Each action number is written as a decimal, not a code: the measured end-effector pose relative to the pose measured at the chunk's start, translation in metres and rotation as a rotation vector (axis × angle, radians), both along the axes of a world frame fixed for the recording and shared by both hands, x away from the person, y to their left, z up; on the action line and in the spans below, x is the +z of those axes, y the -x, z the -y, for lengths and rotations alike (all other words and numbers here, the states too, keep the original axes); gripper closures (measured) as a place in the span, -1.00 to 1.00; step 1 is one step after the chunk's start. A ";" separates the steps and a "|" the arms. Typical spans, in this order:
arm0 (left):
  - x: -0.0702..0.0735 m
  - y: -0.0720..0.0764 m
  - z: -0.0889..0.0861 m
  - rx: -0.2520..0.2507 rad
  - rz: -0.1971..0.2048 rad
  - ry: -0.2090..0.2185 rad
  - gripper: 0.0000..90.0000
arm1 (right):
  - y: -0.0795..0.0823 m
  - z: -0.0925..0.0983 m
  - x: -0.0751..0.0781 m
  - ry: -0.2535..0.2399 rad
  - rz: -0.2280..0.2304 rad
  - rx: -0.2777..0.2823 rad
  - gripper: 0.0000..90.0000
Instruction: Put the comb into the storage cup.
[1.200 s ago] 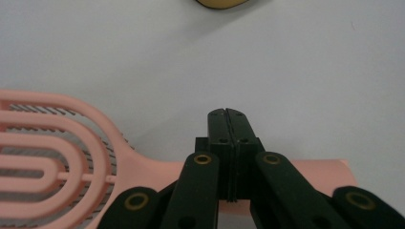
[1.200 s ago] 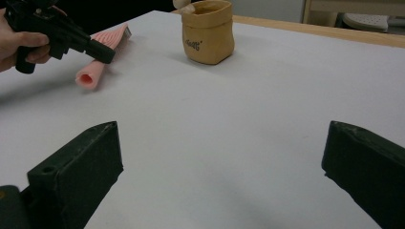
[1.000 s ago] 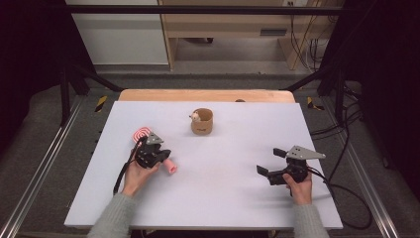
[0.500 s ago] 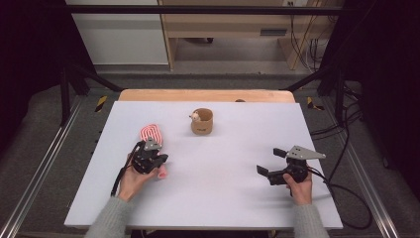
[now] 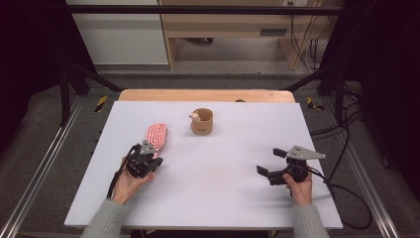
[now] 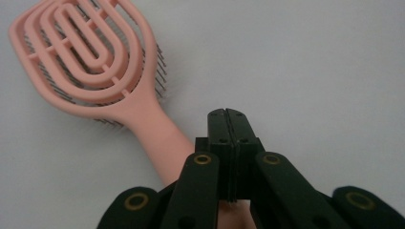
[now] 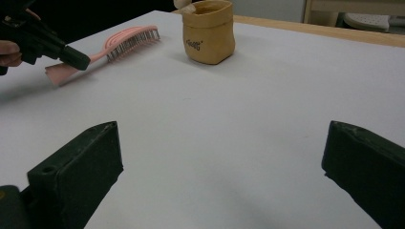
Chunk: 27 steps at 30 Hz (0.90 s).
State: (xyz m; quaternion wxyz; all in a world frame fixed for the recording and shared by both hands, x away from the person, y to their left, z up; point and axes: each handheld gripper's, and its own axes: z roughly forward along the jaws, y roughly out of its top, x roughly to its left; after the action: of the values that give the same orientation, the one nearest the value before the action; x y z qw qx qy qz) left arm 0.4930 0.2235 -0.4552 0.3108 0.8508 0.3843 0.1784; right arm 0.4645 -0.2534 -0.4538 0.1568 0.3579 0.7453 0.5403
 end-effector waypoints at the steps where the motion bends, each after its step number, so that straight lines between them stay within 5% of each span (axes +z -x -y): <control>1: 0.000 0.000 -0.001 0.003 -0.001 -0.002 1.00 | 0.000 0.000 0.000 0.000 0.000 0.000 -0.99; 27: 0.000 -0.001 -0.022 0.058 -0.013 -0.013 1.00 | 0.000 0.000 0.000 -0.001 -0.002 -0.001 -0.99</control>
State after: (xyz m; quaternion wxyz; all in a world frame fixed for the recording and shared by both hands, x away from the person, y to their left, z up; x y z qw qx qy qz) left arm 0.4940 0.2460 -0.4554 0.2975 0.8424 0.4097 0.1843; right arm 0.4645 -0.2533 -0.4539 0.1564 0.3587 0.7451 0.5401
